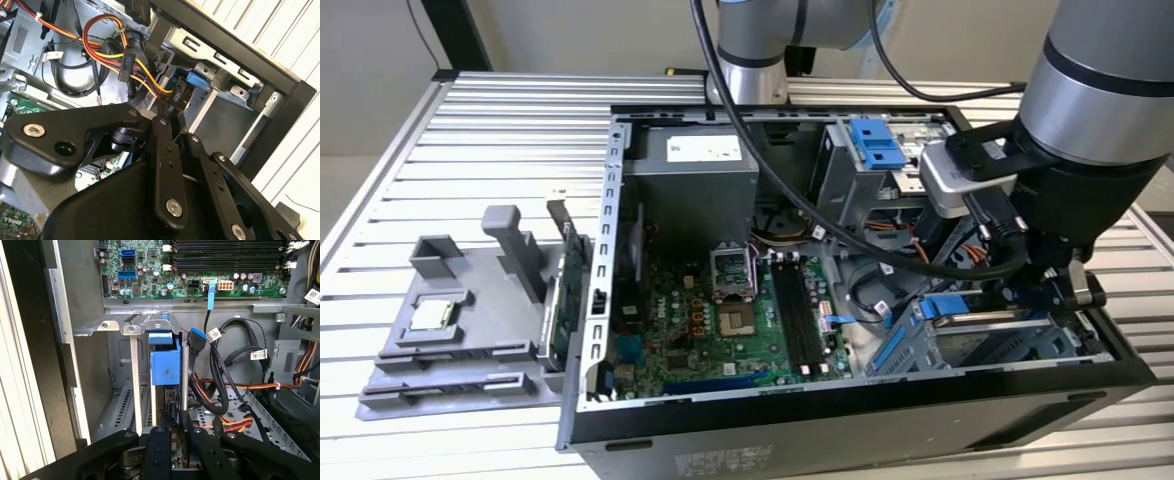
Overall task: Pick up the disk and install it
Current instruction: 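Insert the first disk wire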
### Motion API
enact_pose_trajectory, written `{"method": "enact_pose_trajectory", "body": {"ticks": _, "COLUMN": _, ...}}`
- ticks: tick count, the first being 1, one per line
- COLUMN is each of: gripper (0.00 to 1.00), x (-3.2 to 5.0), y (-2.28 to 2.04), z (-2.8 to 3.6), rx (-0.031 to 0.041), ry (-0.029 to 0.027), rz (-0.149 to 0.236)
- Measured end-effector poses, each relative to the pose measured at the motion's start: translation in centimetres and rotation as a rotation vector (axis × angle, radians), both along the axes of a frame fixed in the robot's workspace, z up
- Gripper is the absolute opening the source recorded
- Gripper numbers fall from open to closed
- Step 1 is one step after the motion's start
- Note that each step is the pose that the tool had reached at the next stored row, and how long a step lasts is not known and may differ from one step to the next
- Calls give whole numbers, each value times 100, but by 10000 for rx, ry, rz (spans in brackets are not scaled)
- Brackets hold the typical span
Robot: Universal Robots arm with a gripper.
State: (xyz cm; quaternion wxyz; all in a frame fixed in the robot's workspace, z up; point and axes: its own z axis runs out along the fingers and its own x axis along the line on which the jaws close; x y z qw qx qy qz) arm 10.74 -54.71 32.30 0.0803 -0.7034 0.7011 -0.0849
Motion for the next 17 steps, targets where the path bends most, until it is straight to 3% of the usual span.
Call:
{"method": "enact_pose_trajectory", "body": {"ticks": 6, "gripper": 0, "x": 1, "y": 0, "z": -3, "rx": 2, "ry": -2, "rz": 1}}
{"method": "enact_pose_trajectory", "body": {"ticks": 7, "gripper": 100, "x": 1, "y": 1, "z": -4, "rx": 6, "ry": -2, "rz": 1}}
{"method": "enact_pose_trajectory", "body": {"ticks": 9, "gripper": 100, "x": 2, "y": 1, "z": -16, "rx": 29, "ry": -4, "rz": 3}}
{"method": "enact_pose_trajectory", "body": {"ticks": 13, "gripper": 100, "x": 0, "y": -1, "z": 1, "rx": 2, "ry": 8, "rz": -4}}
{"method": "enact_pose_trajectory", "body": {"ticks": 17, "gripper": 100, "x": 0, "y": -2, "z": 142, "rx": 8, "ry": 73, "rz": -22}}
